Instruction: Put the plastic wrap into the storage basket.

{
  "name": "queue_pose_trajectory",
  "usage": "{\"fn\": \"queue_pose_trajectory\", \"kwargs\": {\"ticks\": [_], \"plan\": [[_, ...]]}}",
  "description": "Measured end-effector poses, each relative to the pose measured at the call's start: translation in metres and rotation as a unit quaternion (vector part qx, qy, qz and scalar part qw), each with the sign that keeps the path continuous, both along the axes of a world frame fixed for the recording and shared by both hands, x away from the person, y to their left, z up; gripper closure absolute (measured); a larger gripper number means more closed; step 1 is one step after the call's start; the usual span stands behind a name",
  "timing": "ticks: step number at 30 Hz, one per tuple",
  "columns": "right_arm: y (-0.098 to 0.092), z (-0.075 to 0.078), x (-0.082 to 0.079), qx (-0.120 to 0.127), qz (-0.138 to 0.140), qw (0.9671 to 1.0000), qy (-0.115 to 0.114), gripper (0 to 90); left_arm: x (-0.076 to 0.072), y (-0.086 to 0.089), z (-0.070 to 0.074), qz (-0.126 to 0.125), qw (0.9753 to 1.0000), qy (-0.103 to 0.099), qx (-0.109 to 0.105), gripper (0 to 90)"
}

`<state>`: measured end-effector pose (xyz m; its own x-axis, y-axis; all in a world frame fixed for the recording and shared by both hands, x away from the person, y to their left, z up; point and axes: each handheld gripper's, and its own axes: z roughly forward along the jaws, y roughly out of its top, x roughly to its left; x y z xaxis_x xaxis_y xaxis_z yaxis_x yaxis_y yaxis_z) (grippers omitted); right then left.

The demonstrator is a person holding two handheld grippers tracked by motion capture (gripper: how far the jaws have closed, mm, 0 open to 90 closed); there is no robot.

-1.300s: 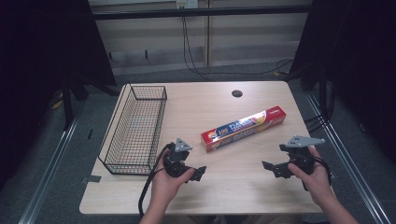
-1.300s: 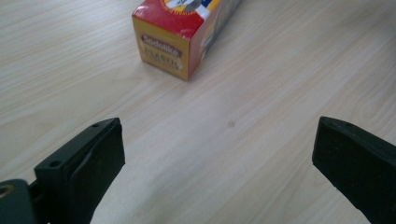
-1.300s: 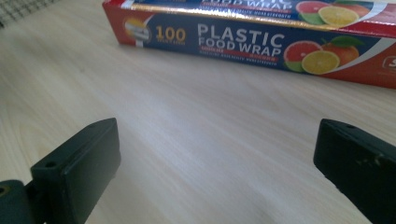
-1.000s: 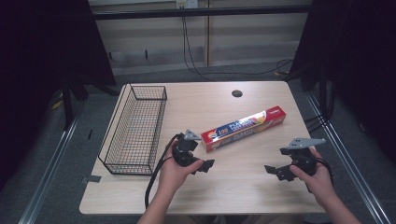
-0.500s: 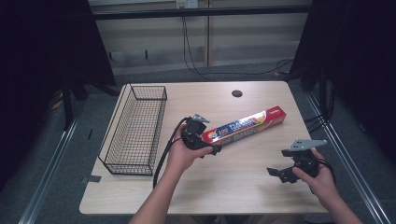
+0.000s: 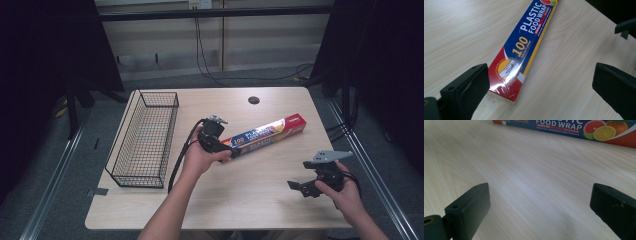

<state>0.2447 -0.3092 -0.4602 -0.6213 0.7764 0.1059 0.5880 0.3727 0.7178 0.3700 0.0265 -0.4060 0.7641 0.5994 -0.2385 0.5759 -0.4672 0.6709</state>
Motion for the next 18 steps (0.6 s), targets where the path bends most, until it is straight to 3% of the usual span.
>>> {"fn": "queue_pose_trajectory", "kwargs": {"ticks": [5,18], "plan": [[-0.001,0.0,-0.001,-0.003,0.001,1.0,-0.006,3.0,0.006,-0.003,0.003,0.01,0.9999,-0.002,-0.011,1.2],[-0.002,0.0,-0.001,-0.004,0.003,1.0,-0.006,3.2,0.025,-0.018,-0.002,-0.002,1.0,0.007,0.006,1.9]]}}
